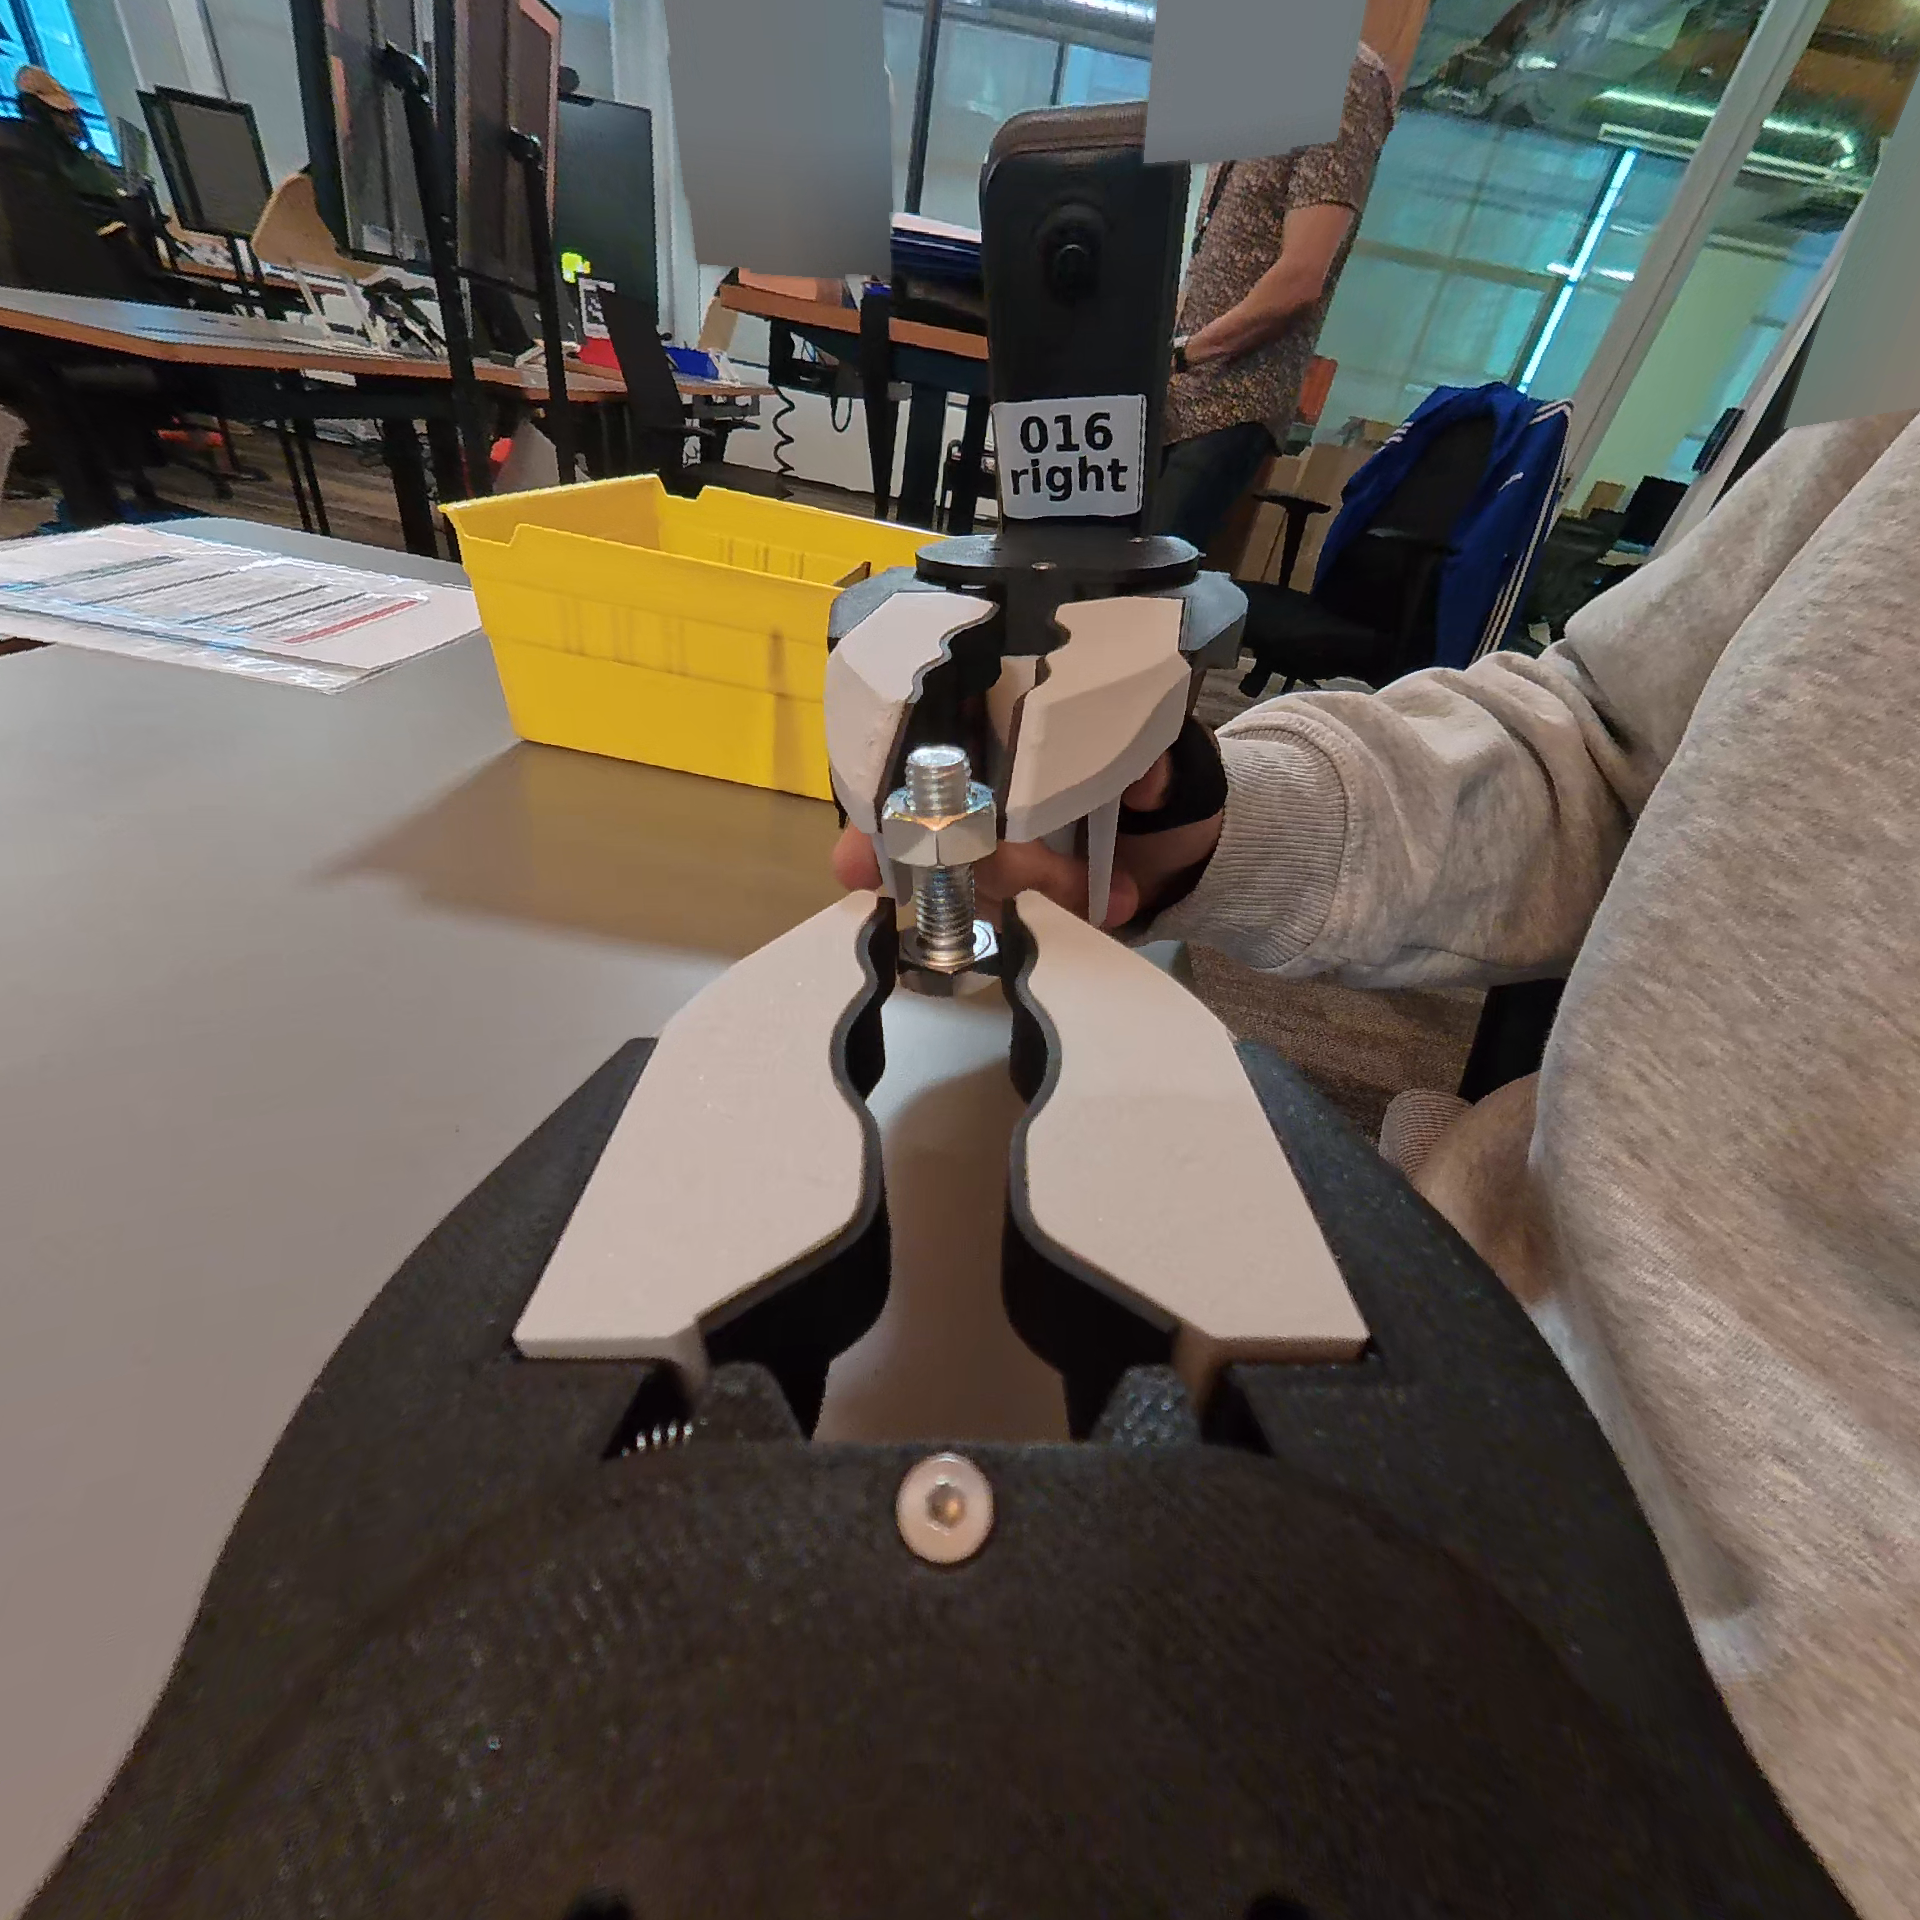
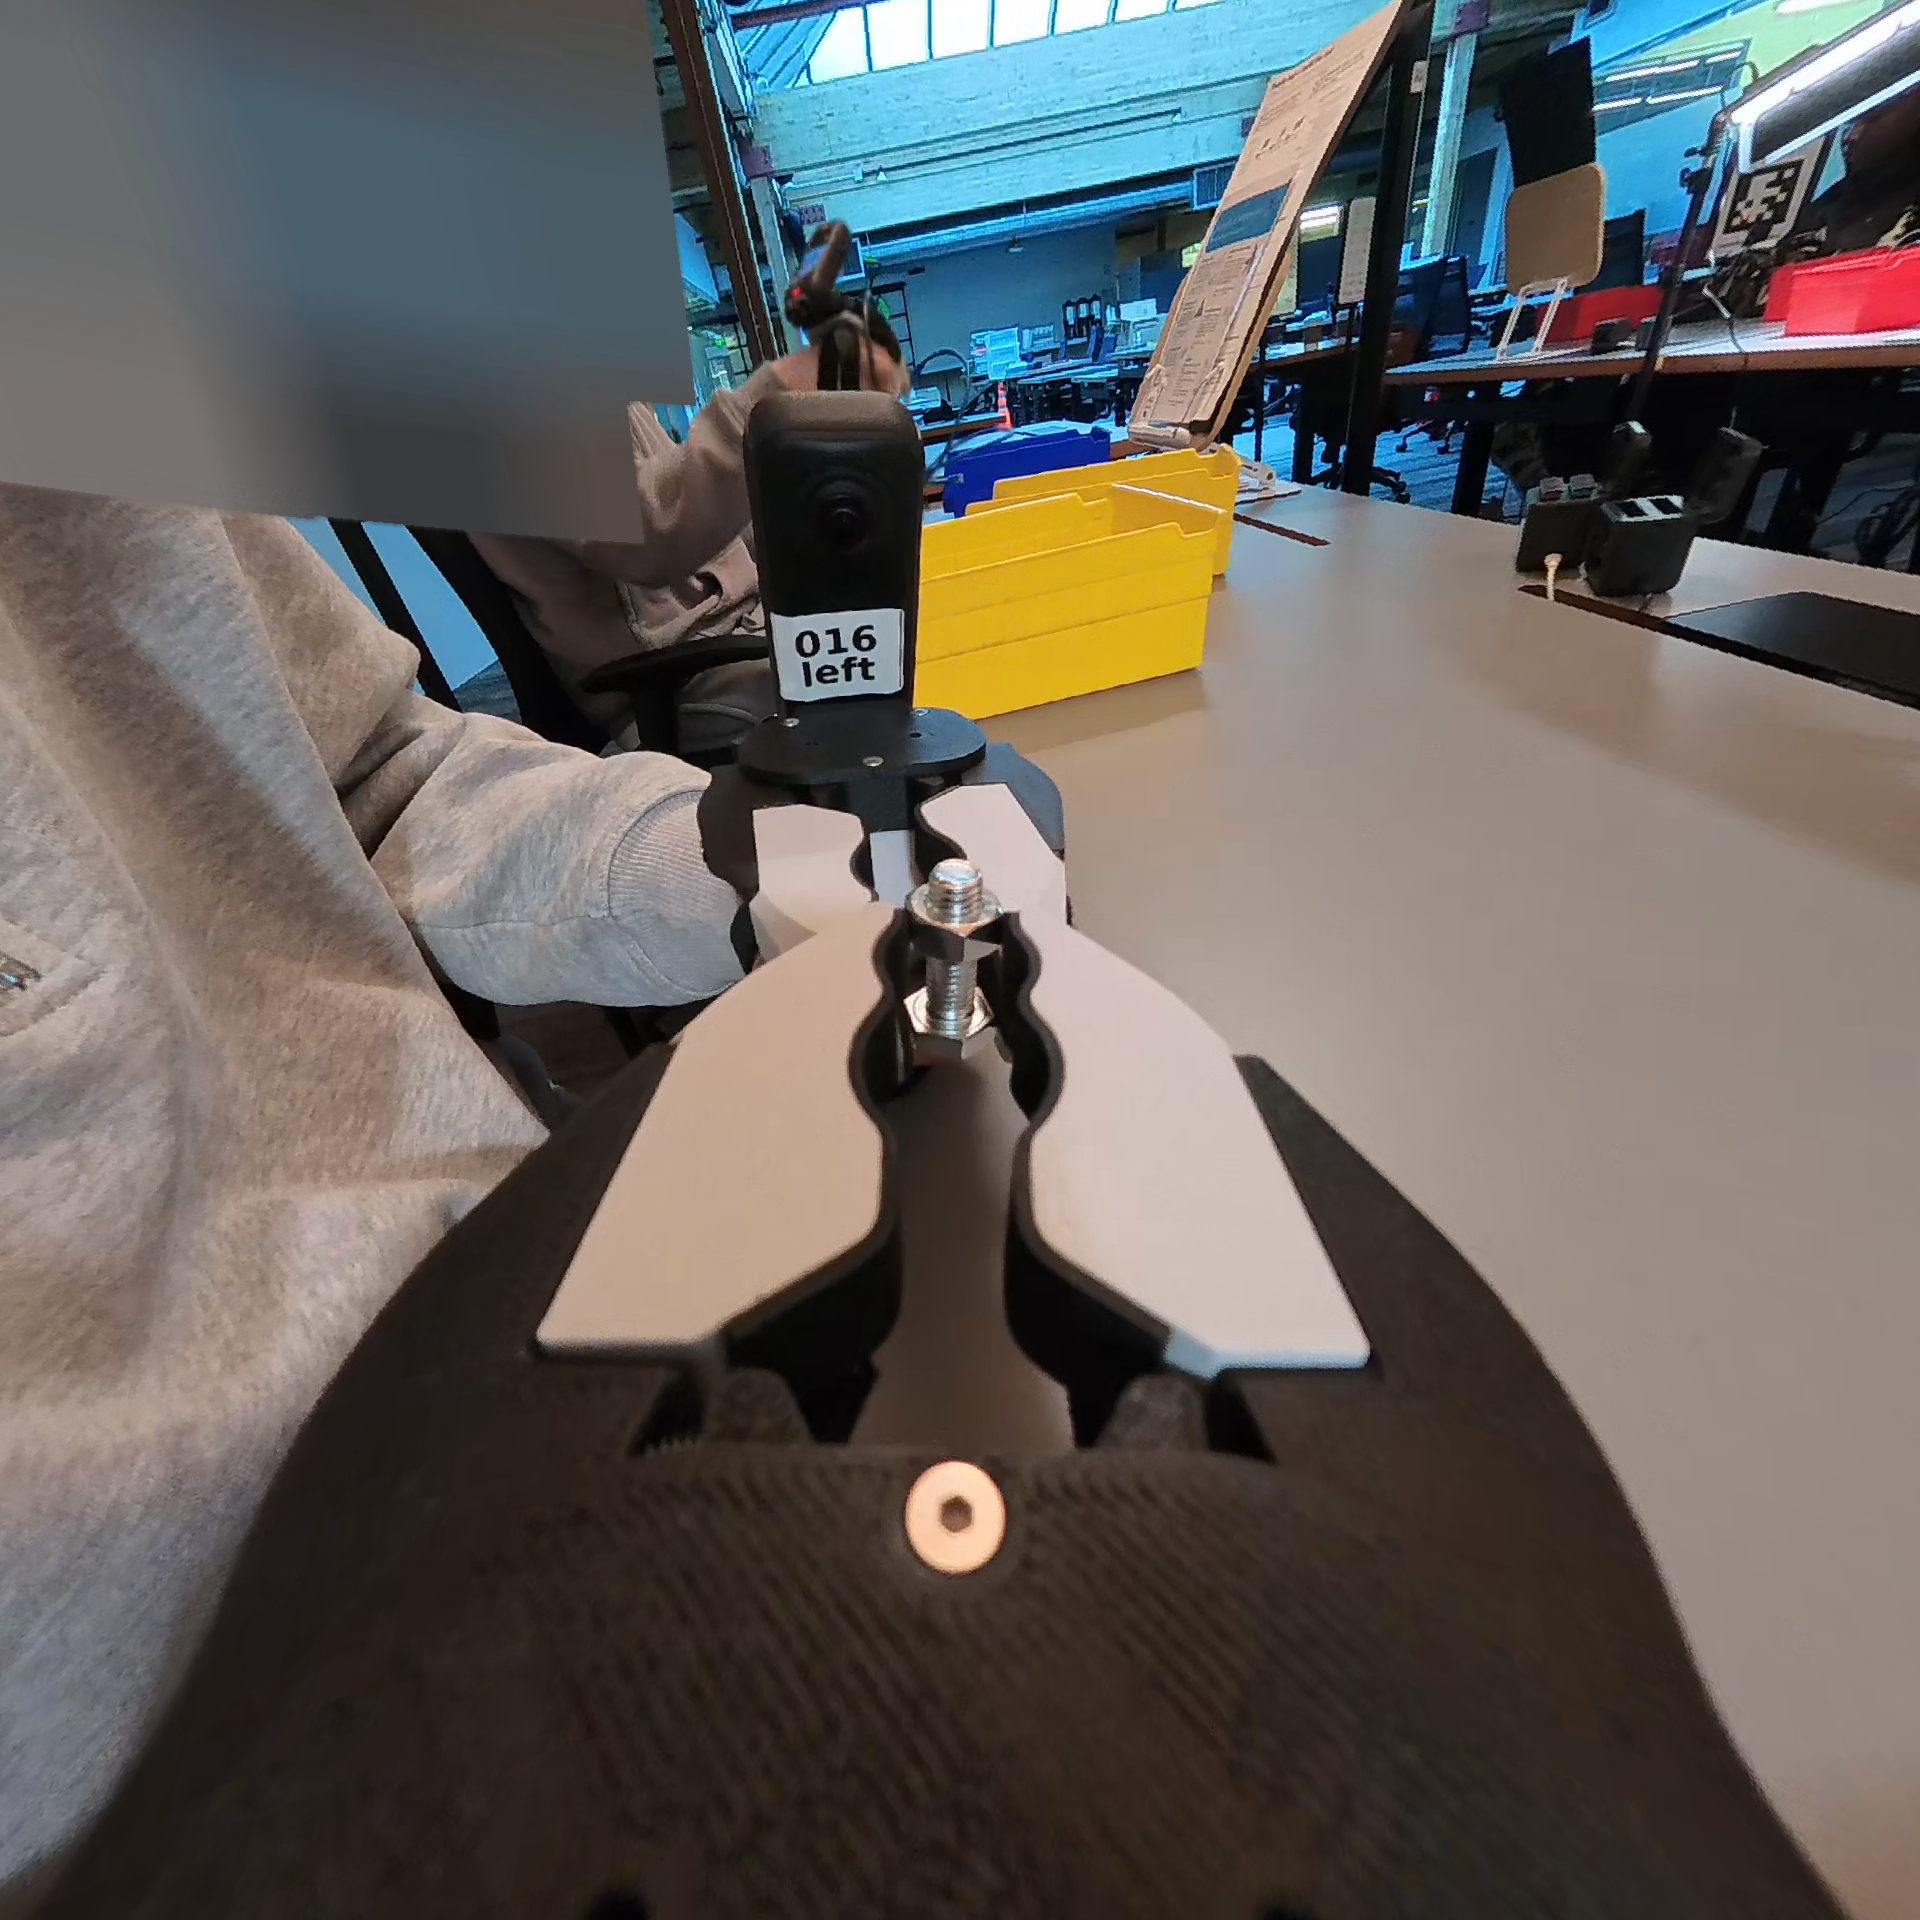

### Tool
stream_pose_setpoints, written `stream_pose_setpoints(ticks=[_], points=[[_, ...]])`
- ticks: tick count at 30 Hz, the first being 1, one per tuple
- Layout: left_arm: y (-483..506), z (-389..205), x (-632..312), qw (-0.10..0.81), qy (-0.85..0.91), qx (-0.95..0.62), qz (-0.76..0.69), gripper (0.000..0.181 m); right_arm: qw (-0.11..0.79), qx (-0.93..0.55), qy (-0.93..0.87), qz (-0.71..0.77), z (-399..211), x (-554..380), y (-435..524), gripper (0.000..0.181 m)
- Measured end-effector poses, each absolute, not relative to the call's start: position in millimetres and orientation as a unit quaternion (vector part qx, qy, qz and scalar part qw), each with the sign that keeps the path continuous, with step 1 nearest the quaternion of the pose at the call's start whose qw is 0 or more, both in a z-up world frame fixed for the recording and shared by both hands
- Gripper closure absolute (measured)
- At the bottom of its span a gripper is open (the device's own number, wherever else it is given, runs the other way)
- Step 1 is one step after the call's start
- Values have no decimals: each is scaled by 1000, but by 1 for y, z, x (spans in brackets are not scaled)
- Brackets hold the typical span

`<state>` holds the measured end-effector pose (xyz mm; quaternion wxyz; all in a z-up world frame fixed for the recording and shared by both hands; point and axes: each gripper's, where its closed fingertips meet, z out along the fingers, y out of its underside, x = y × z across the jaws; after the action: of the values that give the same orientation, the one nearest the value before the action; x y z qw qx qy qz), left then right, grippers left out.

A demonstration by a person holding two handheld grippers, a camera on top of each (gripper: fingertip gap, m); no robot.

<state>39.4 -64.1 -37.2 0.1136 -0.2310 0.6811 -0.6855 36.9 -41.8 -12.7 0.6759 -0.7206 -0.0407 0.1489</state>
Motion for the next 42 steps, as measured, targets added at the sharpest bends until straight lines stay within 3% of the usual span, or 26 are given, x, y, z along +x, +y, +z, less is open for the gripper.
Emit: stream_pose_setpoints(ticks=[37, 42], points=[[-63, -35, 44, 135, 675, -237, -685, 161, 699, -699, -34, 145, -7, 39, -42, 164], [-53, -34, 53, 169, 665, -257, -681, 161, 710, -693, -19, 125, -5, 46, -41, 150]])
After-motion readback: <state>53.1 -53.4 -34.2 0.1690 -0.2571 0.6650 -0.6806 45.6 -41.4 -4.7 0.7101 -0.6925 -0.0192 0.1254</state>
